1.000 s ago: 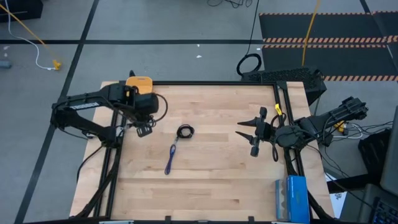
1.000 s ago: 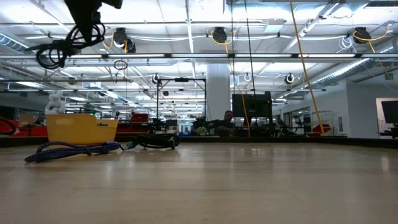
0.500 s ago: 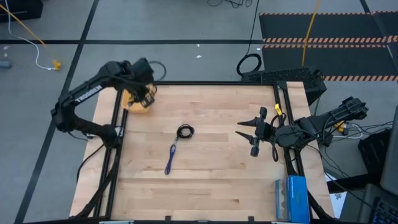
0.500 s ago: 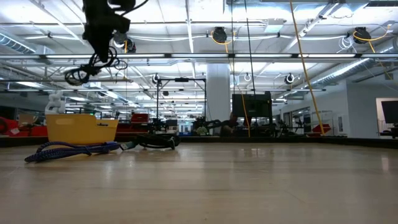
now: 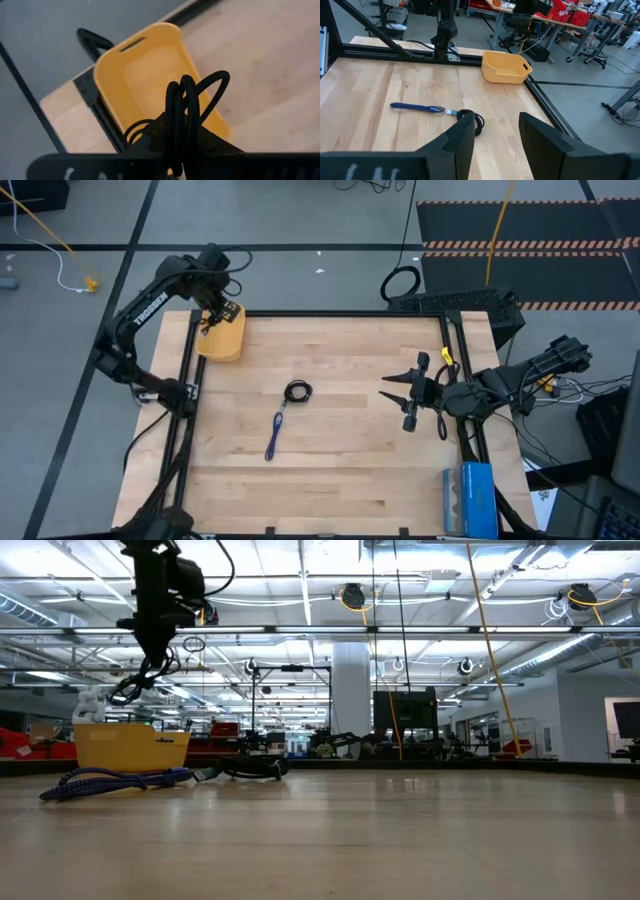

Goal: Pick and place USB-C Cables
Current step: Put the right black charger cable into the yellow bin

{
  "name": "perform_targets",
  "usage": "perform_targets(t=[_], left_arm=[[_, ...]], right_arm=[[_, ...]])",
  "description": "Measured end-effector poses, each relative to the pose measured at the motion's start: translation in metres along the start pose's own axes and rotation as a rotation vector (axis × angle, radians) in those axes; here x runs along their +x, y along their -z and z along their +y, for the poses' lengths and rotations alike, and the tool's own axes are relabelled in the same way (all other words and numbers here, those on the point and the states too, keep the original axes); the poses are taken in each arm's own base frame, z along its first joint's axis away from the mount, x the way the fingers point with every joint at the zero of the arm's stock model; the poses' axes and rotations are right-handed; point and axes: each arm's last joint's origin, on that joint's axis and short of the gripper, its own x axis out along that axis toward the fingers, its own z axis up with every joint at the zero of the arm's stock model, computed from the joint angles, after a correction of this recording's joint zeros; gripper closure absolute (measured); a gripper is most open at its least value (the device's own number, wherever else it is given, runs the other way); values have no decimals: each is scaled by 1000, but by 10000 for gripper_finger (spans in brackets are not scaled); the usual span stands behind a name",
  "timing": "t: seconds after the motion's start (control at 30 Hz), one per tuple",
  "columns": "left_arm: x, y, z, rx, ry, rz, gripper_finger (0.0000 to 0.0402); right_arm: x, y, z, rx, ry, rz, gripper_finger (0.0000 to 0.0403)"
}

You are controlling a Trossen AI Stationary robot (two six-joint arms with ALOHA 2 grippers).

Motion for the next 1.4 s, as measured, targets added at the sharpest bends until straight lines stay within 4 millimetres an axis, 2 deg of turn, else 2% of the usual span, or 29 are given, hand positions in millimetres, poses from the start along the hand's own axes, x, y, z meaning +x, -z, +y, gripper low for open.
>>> perform_targets(t=[0.33,0.77,0.93,1.03,1.27,1.4], left_arm=[[34,-19,5,-147,-11,77,367],[98,-38,-3,-158,-24,280,366],[117,-41,-3,-168,-100,331,366],[125,-42,-2,-181,-158,346,366],[129,-46,-3,-176,-159,316,365],[129,-45,-3,-182,-160,320,346]], right_arm=[[0,0,0,0,0,0,257],[0,0,0,6,-2,2,257],[0,2,0,11,-1,19,257],[0,3,0,4,-1,28,257],[0,4,0,25,0,35,257],[0,4,0,25,0,35,257]])
